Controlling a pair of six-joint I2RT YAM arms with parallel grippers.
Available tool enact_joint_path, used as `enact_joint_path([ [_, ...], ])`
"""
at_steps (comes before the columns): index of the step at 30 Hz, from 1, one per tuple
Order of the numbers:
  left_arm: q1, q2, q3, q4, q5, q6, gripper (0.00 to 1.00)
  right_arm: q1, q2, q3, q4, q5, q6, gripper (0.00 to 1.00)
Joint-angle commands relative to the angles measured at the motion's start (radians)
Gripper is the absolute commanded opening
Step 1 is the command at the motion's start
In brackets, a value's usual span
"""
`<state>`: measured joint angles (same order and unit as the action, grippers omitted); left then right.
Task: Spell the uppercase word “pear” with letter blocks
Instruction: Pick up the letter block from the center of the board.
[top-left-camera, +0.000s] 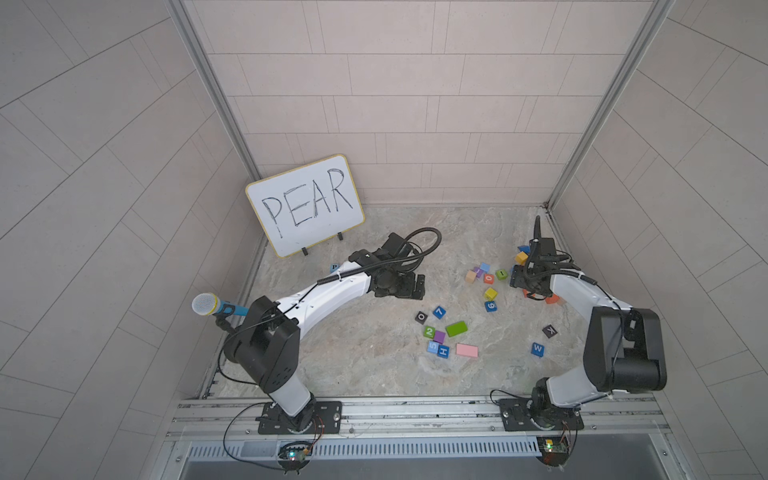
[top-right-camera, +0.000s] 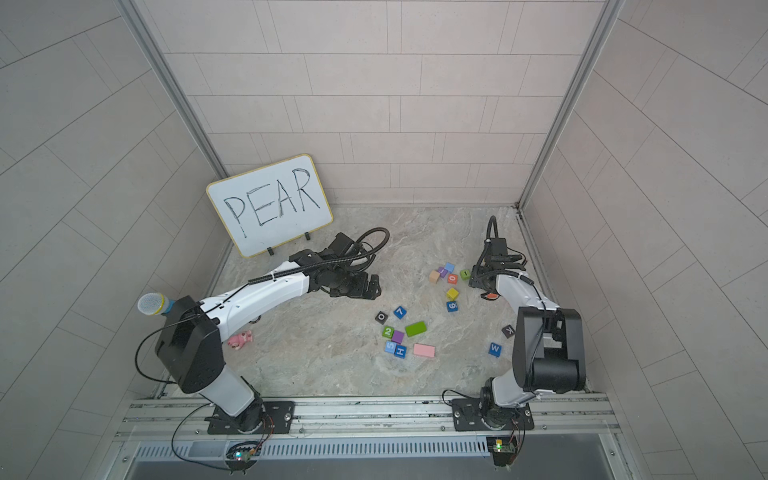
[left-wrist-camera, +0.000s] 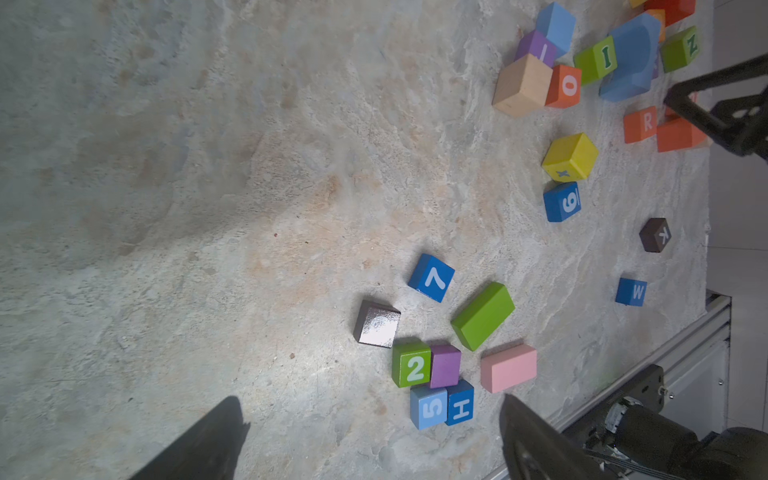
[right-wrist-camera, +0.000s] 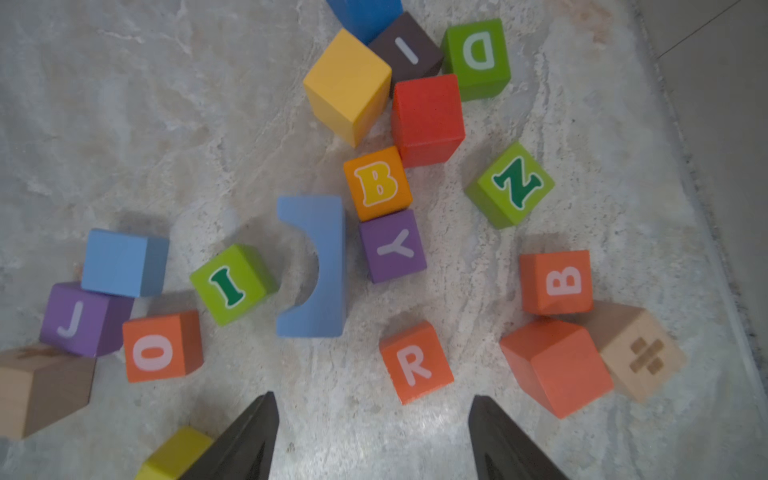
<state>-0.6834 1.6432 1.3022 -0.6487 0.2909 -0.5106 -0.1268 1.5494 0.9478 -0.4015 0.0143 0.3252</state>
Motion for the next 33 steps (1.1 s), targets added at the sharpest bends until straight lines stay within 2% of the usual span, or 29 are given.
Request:
enact_joint_path([
  [1,-0.005,0.018,0.040,-0.021,0.052,0.023,1.00,-0.011,0.038,0.038,-0.014,-0.019,-0.050,0.75],
  [7,-0.005,-0.003,0.031,-0.024,0.047,0.033,1.00,-0.021,0.046,0.018,-0.020,0.025,-0.094,0.75],
  [12,-0.005,0.002,0.030,-0.024,0.057,0.032,1.00,-0.025,0.089,0.025,-0.020,0.036,-0.106,0.66],
  [15,-0.005,-0.005,0.022,-0.023,0.053,0.032,1.00,-0.036,0.108,0.027,-0.020,0.052,-0.109,0.64],
  [21,-0.005,-0.018,0.014,-0.025,0.049,0.032,1.00,-0.063,0.129,0.031,-0.013,0.029,-0.109,0.63],
  [33,-0.005,-0.025,0.002,-0.020,0.043,0.030,1.00,-0.071,0.162,0.022,0.009,-0.028,-0.104,0.54],
])
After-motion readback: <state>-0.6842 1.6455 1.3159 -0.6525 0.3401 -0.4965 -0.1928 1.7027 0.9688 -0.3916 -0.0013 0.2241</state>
